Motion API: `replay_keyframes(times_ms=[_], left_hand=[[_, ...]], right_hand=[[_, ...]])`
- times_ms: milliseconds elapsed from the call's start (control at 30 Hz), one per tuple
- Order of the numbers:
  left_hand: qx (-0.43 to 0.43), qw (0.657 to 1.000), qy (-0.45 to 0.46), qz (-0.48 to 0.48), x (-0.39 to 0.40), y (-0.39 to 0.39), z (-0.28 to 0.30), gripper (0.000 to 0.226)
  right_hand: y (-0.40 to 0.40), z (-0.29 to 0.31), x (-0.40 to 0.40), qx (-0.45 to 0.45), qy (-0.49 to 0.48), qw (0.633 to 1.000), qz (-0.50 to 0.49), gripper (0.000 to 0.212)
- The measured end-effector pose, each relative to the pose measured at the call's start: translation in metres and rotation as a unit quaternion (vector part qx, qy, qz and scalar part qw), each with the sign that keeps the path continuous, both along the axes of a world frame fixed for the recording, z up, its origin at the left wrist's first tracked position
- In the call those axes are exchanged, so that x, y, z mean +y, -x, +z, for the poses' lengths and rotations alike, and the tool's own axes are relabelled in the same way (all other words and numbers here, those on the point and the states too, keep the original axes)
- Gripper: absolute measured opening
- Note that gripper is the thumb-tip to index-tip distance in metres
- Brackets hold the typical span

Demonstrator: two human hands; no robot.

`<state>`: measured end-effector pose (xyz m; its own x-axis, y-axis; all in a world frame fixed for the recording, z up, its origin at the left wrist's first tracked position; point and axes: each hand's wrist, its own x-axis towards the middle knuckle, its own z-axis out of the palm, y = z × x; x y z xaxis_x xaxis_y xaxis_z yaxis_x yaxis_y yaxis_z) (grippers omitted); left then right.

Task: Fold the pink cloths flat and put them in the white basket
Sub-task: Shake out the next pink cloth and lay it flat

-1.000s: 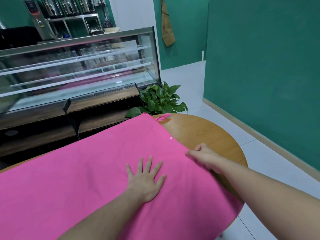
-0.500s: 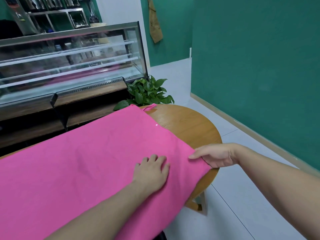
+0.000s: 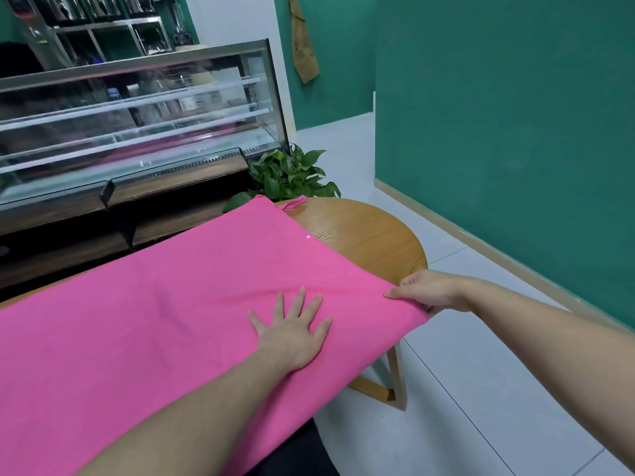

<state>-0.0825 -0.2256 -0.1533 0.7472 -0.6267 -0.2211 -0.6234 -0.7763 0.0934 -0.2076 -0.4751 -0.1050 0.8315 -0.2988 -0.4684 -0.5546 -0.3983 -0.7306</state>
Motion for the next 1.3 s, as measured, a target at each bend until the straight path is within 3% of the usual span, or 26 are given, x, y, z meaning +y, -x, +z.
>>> replay_keyframes(times_ms=[133, 267, 367, 500, 633, 800, 1033, 1167, 1300], left_hand=[[0.025, 0.998, 0.046, -0.020, 0.001, -0.003, 0.001, 0.060], [-0.049, 0.982, 0.181, -0.004, 0.022, -0.017, 0.007, 0.039], [-0.085, 0.983, 0.143, 0.077, 0.048, -0.035, 0.013, 0.040], [-0.051, 0.975, 0.071, 0.204, 0.101, -0.062, 0.016, 0.053], [-0.040, 0.956, 0.084, 0.277, 0.153, -0.088, 0.018, 0.059], [-0.020, 0.934, 0.043, 0.353, 0.214, -0.114, 0.013, 0.066], [-0.033, 0.945, -0.004, 0.326, 0.243, -0.136, -0.002, 0.067], [-0.035, 0.951, -0.001, 0.309, 0.252, -0.162, -0.002, 0.068], [-0.041, 0.954, 0.032, 0.294, 0.258, -0.178, 0.001, 0.063]], right_hand=[[-0.011, -0.001, 0.010, 0.019, 0.214, 0.976, -0.015, 0.034], [-0.028, -0.001, 0.031, -0.117, 0.349, 0.930, 0.004, 0.016], [-0.047, -0.003, 0.061, -0.183, 0.412, 0.888, 0.093, 0.024], [-0.084, -0.015, 0.113, -0.206, 0.352, 0.892, 0.192, 0.039], [-0.121, -0.022, 0.170, -0.216, 0.330, 0.884, 0.250, 0.053], [-0.164, -0.025, 0.231, -0.224, 0.343, 0.871, 0.271, 0.048], [-0.224, -0.042, 0.276, -0.162, 0.371, 0.871, 0.280, 0.057], [-0.255, -0.048, 0.282, -0.081, 0.398, 0.873, 0.271, 0.062], [-0.276, -0.047, 0.289, -0.056, 0.406, 0.875, 0.256, 0.071]])
